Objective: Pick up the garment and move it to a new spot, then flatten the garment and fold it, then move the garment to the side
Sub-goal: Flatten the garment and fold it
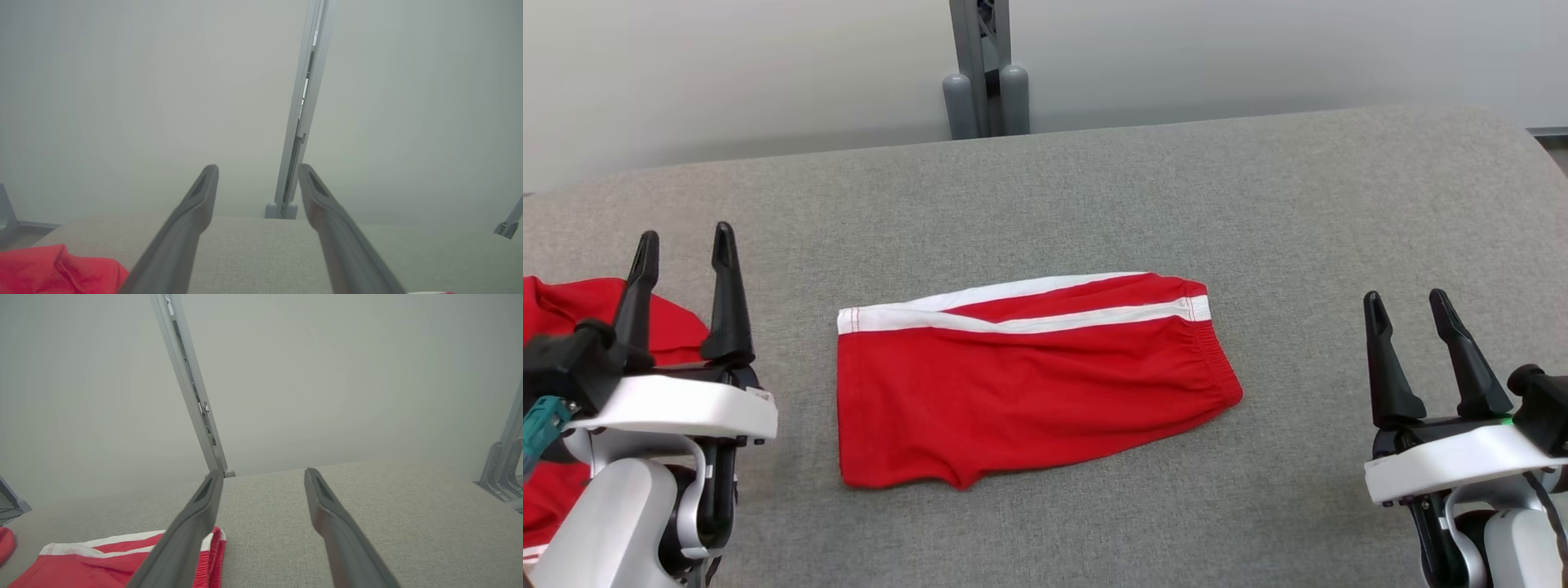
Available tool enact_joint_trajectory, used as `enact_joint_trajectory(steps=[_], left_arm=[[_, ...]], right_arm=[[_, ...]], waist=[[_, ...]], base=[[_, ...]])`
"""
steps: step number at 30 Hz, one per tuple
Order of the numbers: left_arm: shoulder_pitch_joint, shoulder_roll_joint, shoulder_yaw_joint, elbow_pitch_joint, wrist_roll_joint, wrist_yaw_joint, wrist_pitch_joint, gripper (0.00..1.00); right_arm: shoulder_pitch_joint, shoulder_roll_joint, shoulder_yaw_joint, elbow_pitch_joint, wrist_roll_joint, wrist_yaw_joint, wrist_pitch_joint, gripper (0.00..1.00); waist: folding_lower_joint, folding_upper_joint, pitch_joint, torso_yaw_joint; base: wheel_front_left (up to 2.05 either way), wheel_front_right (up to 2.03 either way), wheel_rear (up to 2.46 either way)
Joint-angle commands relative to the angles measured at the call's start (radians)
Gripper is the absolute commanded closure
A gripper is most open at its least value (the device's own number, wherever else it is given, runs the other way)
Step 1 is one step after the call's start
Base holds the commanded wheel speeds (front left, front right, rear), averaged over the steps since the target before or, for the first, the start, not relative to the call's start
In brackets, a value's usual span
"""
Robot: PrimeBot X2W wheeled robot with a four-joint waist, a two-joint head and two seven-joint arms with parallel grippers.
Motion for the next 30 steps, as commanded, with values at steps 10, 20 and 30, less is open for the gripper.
enact_joint_trajectory(steps=[10,20,30], left_arm=[[0.160,-0.055,0.118,-0.028,0.144,-0.063,-0.008,0.00],[0.294,-0.161,0.142,-0.029,0.308,-0.108,-0.009,0.00],[0.269,-0.165,0.127,-0.024,0.306,-0.099,0.016,0.00]], right_arm=[[0.034,-0.005,0.012,0.019,-0.030,0.000,0.006,0.00],[0.083,-0.005,0.017,0.018,-0.049,0.000,0.021,0.00],[0.074,-0.005,-0.003,0.055,-0.048,0.000,0.034,0.00]], waist=[[0.0000,-0.0001,-0.037,0.007],[0.0000,-0.0001,-0.073,0.004],[0.0000,-0.0001,-0.057,0.050]], base=[[0.00,0.00,0.00],[0.00,0.00,0.00],[0.00,0.00,0.00]])
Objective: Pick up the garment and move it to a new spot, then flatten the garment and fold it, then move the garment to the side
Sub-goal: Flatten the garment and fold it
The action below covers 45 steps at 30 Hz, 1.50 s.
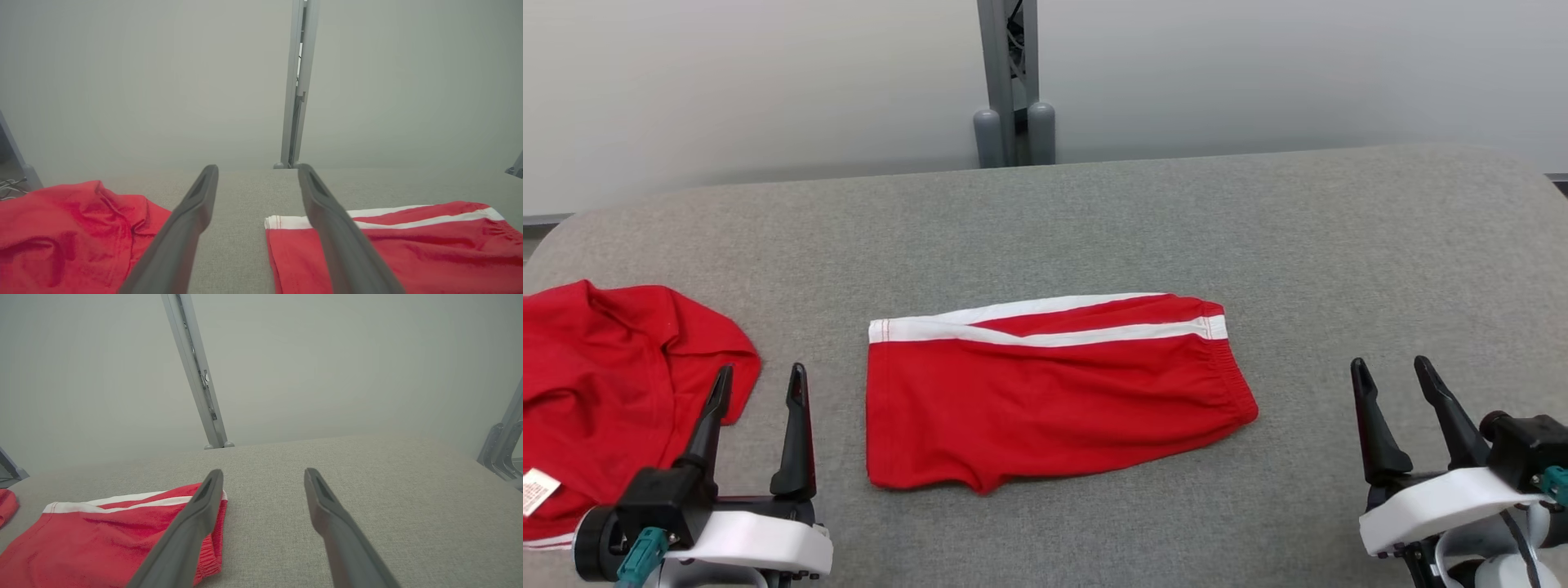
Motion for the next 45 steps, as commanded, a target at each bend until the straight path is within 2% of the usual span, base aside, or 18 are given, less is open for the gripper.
enact_joint_trajectory(steps=[1,13,17,19,25,26,27,28,29,30,35,45], left_arm=[[-0.017,0.002,0.000,0.002,0.001,0.006,0.002,0.00],[-0.108,-0.018,-0.027,0.033,-0.004,-0.035,-0.008,0.00],[-0.141,-0.032,-0.032,0.050,0.000,-0.047,-0.016,0.00],[-0.161,-0.036,-0.032,0.061,0.005,-0.060,-0.019,0.00],[-0.180,-0.041,-0.033,0.075,0.014,-0.077,-0.022,0.00],[-0.181,-0.041,-0.030,0.075,0.014,-0.078,-0.023,0.00],[-0.181,-0.041,-0.028,0.077,0.014,-0.078,-0.023,0.00],[-0.181,-0.042,-0.026,0.080,0.013,-0.078,-0.023,0.00],[-0.181,-0.042,-0.026,0.080,0.013,-0.078,-0.023,0.00],[-0.182,-0.042,-0.024,0.082,0.014,-0.080,-0.023,0.00],[-0.186,-0.039,-0.016,0.093,0.020,-0.083,-0.024,0.00],[-0.153,-0.033,-0.002,0.090,0.022,-0.084,-0.024,0.00]], right_arm=[[-0.008,-0.005,-0.003,0.017,-0.007,0.000,0.008,0.00],[-0.161,-0.005,0.062,0.348,0.003,0.000,-0.012,0.00],[-0.225,-0.006,0.087,0.473,0.027,0.000,-0.045,0.00],[-0.283,-0.006,0.122,0.582,0.056,0.000,-0.077,0.00],[-0.346,-0.005,0.131,0.722,0.096,-0.001,-0.109,0.00],[-0.353,-0.005,0.139,0.739,0.114,-0.001,-0.114,0.08],[-0.359,-0.005,0.149,0.754,0.127,-0.001,-0.116,0.53],[-0.362,-0.005,0.161,0.767,0.152,-0.001,-0.118,0.82],[-0.362,-0.005,0.161,0.767,0.152,-0.001,-0.118,0.82],[-0.363,-0.004,0.172,0.778,0.173,-0.001,-0.120,1.00],[-0.363,-0.006,0.194,0.779,0.241,-0.001,-0.158,1.00],[-0.284,-0.022,0.015,0.675,0.159,-0.001,-0.176,1.00]], waist=[[0.0000,-0.0001,0.011,0.023],[0.0000,-0.0001,0.094,0.157],[0.0000,-0.0001,0.107,0.179],[0.0000,-0.0001,0.123,0.186],[0.0000,-0.0001,0.137,0.181],[0.0000,-0.0001,0.138,0.176],[0.0000,-0.0001,0.140,0.171],[0.0000,-0.0001,0.140,0.165],[0.0000,-0.0001,0.140,0.165],[0.0000,-0.0001,0.141,0.160],[0.0000,-0.0001,0.130,0.129],[0.0000,-0.0001,0.096,0.049]], base=[[0.00,0.00,0.00],[0.00,0.00,0.00],[0.00,0.00,0.00],[0.00,0.00,0.00],[0.00,0.00,0.00],[0.00,0.00,0.00],[0.00,0.00,0.00],[0.00,0.00,0.00],[0.00,0.00,0.00],[0.00,0.00,0.00],[0.00,0.00,0.00],[0.00,0.00,0.00]])
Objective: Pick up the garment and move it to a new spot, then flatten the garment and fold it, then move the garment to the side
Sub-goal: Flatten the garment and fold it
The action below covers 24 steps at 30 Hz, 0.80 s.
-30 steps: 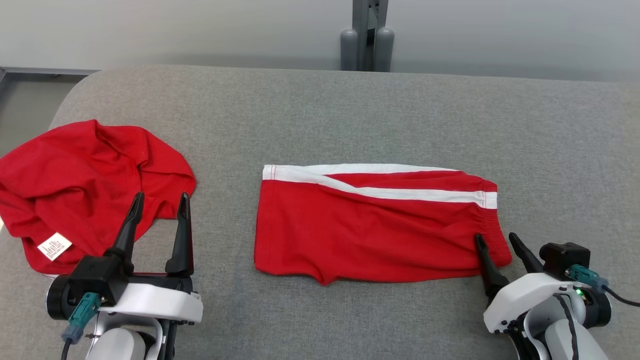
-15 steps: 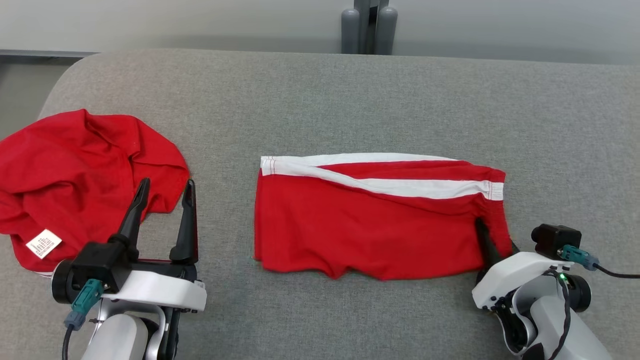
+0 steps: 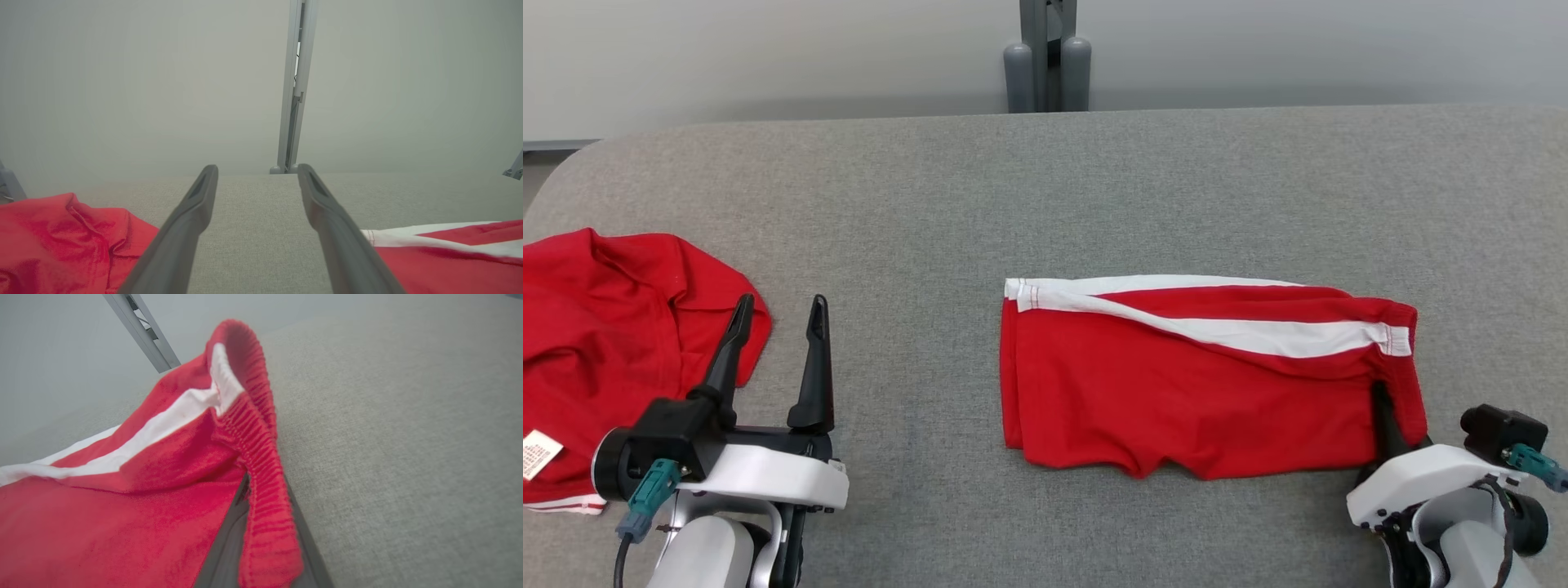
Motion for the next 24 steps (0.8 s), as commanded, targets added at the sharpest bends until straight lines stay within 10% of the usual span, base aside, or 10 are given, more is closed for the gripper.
enact_joint_trajectory(steps=[1,11,24], left_arm=[[0.010,0.006,0.005,0.000,0.003,-0.001,-0.005,0.00],[0.001,0.007,-0.013,0.007,-0.003,-0.005,-0.003,0.00],[-0.031,-0.005,-0.006,0.013,-0.006,-0.001,-0.004,0.00]], right_arm=[[-0.001,0.001,0.009,-0.016,-0.003,-0.001,-0.002,1.00],[-0.038,0.013,0.460,-0.361,0.206,-0.001,0.112,1.00],[-0.207,0.013,0.699,-0.177,0.295,-0.001,0.057,1.00]], waist=[[0.0000,0.0000,-0.005,-0.009],[0.0000,0.0000,-0.009,-0.010],[0.0000,0.0000,0.047,0.070]], base=[[0.00,0.00,0.00],[0.00,0.00,0.00],[0.00,0.00,0.00]])
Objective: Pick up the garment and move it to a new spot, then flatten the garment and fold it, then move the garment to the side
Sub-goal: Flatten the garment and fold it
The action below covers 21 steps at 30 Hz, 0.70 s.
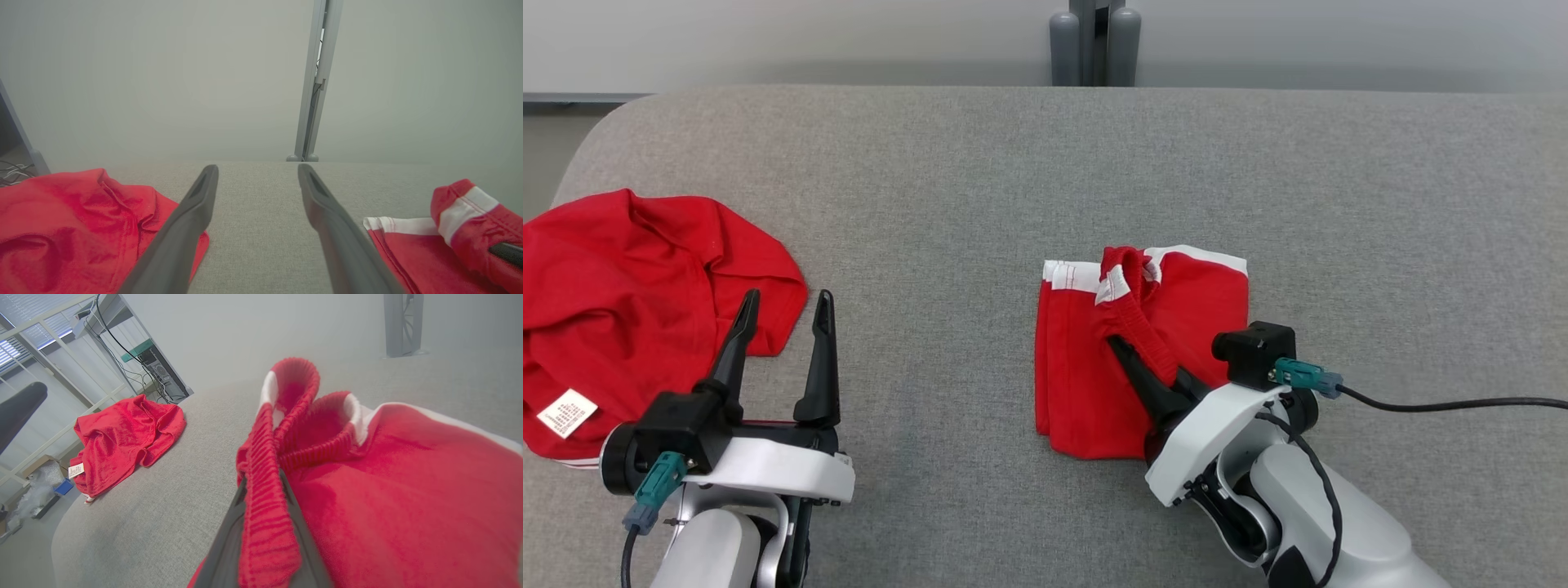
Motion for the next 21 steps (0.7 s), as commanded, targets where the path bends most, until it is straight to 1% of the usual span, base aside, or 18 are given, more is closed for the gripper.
enact_joint_trajectory(steps=[1,3,4,8,17,19,21], left_arm=[[-0.019,0.002,0.003,0.001,0.002,-0.002,-0.004,0.00],[-0.021,-0.002,0.004,0.001,0.004,-0.003,-0.004,0.00],[-0.022,-0.004,0.006,0.001,0.004,-0.002,-0.004,0.00],[-0.025,-0.019,0.019,-0.010,-0.010,-0.010,-0.005,0.00],[-0.021,-0.024,0.037,-0.005,0.007,-0.009,-0.005,0.00],[-0.015,-0.023,0.040,-0.002,0.009,-0.007,-0.005,0.00],[-0.010,-0.022,0.042,0.000,0.012,-0.003,-0.005,0.00]], right_arm=[[-0.020,-0.006,0.013,0.019,0.010,0.000,-0.015,0.90],[-0.035,-0.005,0.044,0.039,0.032,0.000,-0.028,0.13],[-0.042,-0.005,0.063,0.046,0.040,0.000,-0.032,0.00],[-0.062,-0.007,0.143,0.046,0.081,0.000,-0.046,0.00],[-0.068,-0.005,0.287,0.000,0.147,0.000,-0.059,0.00],[-0.069,-0.006,0.295,-0.022,0.150,0.000,-0.062,0.00],[-0.062,-0.008,0.256,-0.039,0.143,0.000,-0.068,0.00]], waist=[[0.0000,0.0000,0.011,0.009],[0.0000,0.0000,0.017,0.013],[0.0000,0.0000,0.020,0.014],[0.0000,0.0000,0.027,0.007],[0.0000,0.0000,0.022,-0.018],[0.0000,0.0000,0.016,-0.024],[0.0000,0.0000,0.010,-0.029]], base=[[0.00,0.00,0.00],[0.00,0.00,0.00],[0.00,0.00,0.00],[0.00,0.00,0.00],[0.00,0.00,0.00],[0.00,0.00,0.00],[0.00,0.00,0.00]])
